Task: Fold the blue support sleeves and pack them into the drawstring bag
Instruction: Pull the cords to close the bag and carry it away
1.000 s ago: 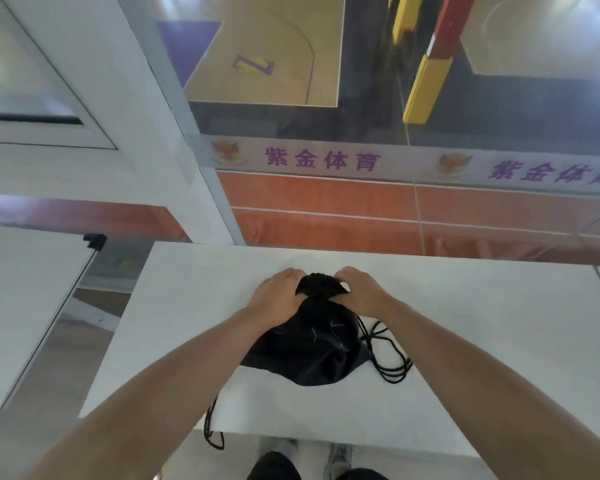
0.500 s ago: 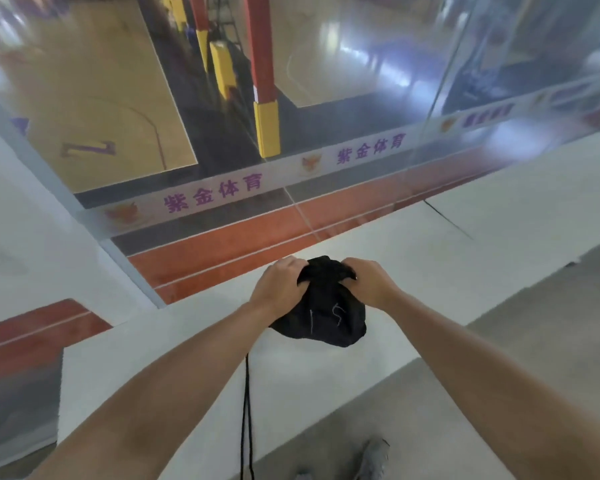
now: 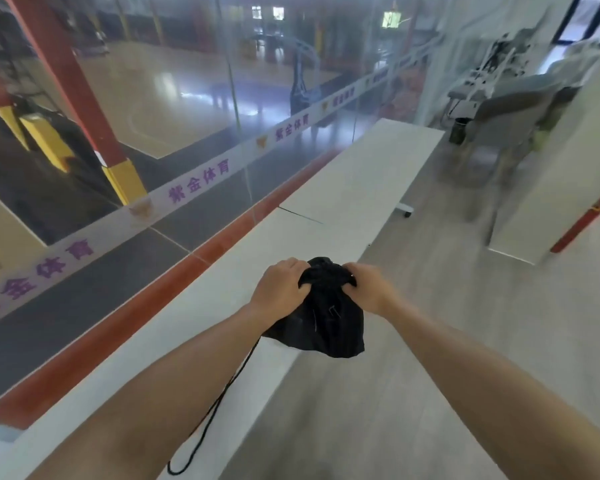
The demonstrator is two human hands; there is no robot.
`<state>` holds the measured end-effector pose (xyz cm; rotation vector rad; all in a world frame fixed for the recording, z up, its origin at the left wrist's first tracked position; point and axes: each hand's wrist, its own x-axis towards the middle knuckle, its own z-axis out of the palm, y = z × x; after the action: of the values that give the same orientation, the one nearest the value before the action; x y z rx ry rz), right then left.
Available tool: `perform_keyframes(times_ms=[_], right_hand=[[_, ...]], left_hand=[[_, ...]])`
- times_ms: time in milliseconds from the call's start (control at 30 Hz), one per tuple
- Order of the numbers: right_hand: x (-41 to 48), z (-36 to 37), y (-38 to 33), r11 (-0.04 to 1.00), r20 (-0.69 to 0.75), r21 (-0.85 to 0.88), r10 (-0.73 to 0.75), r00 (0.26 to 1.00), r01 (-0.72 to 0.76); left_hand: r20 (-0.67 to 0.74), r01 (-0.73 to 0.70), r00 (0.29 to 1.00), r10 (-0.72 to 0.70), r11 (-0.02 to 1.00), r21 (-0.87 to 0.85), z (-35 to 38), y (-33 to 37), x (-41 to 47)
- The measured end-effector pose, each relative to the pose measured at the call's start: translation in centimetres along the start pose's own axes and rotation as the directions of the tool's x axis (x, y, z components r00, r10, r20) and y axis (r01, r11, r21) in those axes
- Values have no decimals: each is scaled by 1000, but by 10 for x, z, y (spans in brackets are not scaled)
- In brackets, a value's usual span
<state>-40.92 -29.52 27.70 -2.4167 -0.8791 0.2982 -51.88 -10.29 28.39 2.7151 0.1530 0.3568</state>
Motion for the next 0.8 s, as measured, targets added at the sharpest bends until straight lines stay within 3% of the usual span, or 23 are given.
perform_keyframes(times_ms=[233, 433, 800], right_hand=[[-109, -103, 144, 986, -81, -17, 164, 983, -166], [-222, -189, 263, 947, -132, -15, 316, 940, -321], [-411, -292, 452, 756, -275, 0, 629, 727, -654]], left_hand=[[120, -213, 969, 216, 976, -35, 82, 176, 51], [244, -351, 898, 367, 930, -106, 164, 340, 78], [450, -635, 601, 661, 737, -234, 320, 606, 109]])
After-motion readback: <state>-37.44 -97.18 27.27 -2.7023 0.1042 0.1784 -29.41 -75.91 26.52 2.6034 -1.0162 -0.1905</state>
